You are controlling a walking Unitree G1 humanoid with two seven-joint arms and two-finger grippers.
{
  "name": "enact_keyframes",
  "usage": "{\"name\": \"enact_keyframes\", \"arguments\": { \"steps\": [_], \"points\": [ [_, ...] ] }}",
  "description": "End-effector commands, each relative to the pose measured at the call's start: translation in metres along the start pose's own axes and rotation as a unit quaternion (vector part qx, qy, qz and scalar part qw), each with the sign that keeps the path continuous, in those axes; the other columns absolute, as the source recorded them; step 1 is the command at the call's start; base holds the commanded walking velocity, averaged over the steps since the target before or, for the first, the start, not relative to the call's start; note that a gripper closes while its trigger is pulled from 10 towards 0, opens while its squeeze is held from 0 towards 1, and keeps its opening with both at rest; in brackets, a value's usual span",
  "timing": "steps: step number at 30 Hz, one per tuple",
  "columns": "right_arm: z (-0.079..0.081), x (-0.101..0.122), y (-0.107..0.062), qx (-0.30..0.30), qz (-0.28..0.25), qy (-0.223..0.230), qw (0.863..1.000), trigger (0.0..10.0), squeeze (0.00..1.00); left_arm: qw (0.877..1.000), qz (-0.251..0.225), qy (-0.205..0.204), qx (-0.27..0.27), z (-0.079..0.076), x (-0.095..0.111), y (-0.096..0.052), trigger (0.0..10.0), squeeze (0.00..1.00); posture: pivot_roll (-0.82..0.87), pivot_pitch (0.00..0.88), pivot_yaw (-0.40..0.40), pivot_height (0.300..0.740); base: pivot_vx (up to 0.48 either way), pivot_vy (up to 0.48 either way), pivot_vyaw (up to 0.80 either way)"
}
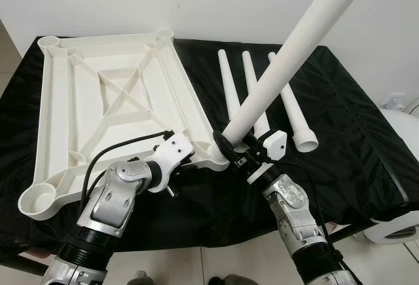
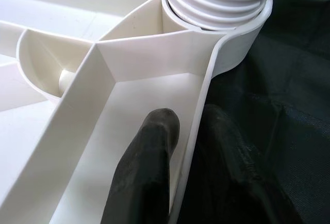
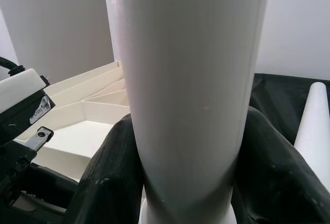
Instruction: Building children table
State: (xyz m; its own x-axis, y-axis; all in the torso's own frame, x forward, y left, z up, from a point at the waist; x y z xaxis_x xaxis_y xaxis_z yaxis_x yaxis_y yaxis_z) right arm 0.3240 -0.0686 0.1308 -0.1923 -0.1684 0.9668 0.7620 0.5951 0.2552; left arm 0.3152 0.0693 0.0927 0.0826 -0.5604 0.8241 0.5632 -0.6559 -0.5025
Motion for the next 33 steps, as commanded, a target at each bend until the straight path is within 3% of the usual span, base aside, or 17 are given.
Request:
{"name": "enact_keyframes", "arguments": {
  "steps": [1,18,33],
  "points": [
    [-0.016,-0.066,-0.039,-0.056,0.146,0.058,0.986,10.0,0.0,0.997,0.022,-0.01,0.067,0.02,-0.012,-0.007,10.0,0.0,0.05,0.048,-0.066,0.74,0.0,0.0,0.0],
    [-0.025,-0.065,-0.009,-0.061,0.184,0.066,0.979,10.0,0.0,0.997,0.022,-0.012,0.07,0.021,-0.012,-0.008,10.0,0.0,0.05,0.052,-0.072,0.74,0.0,0.0,0.0],
    [-0.032,-0.069,-0.009,-0.067,0.215,0.063,0.972,10.0,0.0,0.997,0.021,-0.015,0.072,0.02,-0.012,-0.008,10.0,0.0,0.05,0.058,-0.078,0.74,0.0,0.0,0.0]
  ]
}}
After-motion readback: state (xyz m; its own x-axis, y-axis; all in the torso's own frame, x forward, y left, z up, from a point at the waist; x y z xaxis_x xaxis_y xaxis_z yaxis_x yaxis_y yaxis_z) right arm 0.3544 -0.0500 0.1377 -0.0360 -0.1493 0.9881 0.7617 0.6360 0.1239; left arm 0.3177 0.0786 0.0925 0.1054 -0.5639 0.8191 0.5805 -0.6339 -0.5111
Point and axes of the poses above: a point about 5 cm out from each wrist's last joint towards the gripper, its own y axis pointing out of the wrist towards the gripper, its own x axis along the axis of the wrist's last joint, z = x × y, the point moved 6 cm from there along y, pointing out of the wrist towards the gripper, and after that the axes turned 4 degrees about y, right-handed, at the moved point
